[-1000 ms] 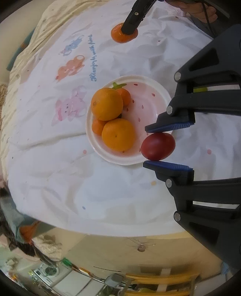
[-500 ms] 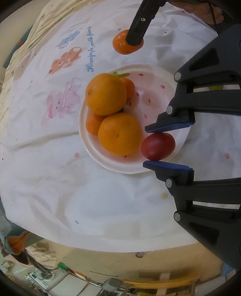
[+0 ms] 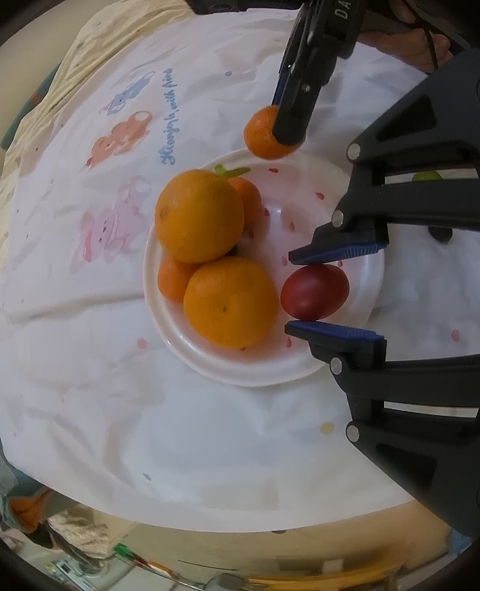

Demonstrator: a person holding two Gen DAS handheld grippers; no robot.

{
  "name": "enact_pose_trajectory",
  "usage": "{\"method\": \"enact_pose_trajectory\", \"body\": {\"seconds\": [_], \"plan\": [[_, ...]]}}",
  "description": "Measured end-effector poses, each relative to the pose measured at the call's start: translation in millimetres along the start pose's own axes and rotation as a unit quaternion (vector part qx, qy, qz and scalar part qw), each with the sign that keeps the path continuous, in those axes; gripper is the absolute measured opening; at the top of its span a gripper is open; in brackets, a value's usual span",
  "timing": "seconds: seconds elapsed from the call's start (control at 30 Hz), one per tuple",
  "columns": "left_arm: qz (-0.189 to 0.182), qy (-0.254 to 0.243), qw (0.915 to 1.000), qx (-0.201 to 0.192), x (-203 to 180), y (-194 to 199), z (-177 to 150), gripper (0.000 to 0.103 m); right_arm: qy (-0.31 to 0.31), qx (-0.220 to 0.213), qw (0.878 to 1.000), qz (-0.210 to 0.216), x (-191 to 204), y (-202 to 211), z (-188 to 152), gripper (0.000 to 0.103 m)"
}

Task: Organize fruits
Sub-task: 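Lower both fruits onto the plate and open both grippers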

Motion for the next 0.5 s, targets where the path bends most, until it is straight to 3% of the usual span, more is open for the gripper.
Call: {"method": "enact_pose_trajectory", "body": {"seconds": [0.3, 0.33, 0.37, 0.43, 0.5], "plan": [[-0.014, 0.014, 0.9998, 0.01, -0.9, -2.2, 0.5, 0.027, -0.013, 0.004, 1.0, -0.002, -2.6, -1.8, -1.5, 0.048], [-0.018, 0.018, 0.9996, 0.015, -1.3, -2.7, 0.8, 0.029, -0.015, -0.002, 1.0, -0.006, -4.2, 0.4, -0.3, 0.056], [-0.023, 0.022, 0.9993, 0.018, -1.2, -2.6, 0.9, 0.035, -0.021, -0.006, 1.0, -0.002, -5.3, 1.9, 0.9, 0.067], [-0.033, 0.031, 0.9989, 0.008, -0.8, 1.4, 1.4, 0.064, -0.034, -0.016, 0.999, 0.005, -8.6, 6.9, 3.4, 0.075], [-0.04, 0.039, 0.9984, -0.011, 0.5, 8.4, 3.2, 0.072, -0.038, -0.024, 0.999, 0.002, -11.2, 10.9, 5.6, 0.075]]}}
Point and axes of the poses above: each gripper's, at about its wrist camera, not at the fingertips, and y roughly against the way its jaws point, x to its left, z to its top, the point moved 5 cm from there along -y, roughly the way its jaws point, and after that the axes turned 11 degrees about -z, right-handed, at the moved point
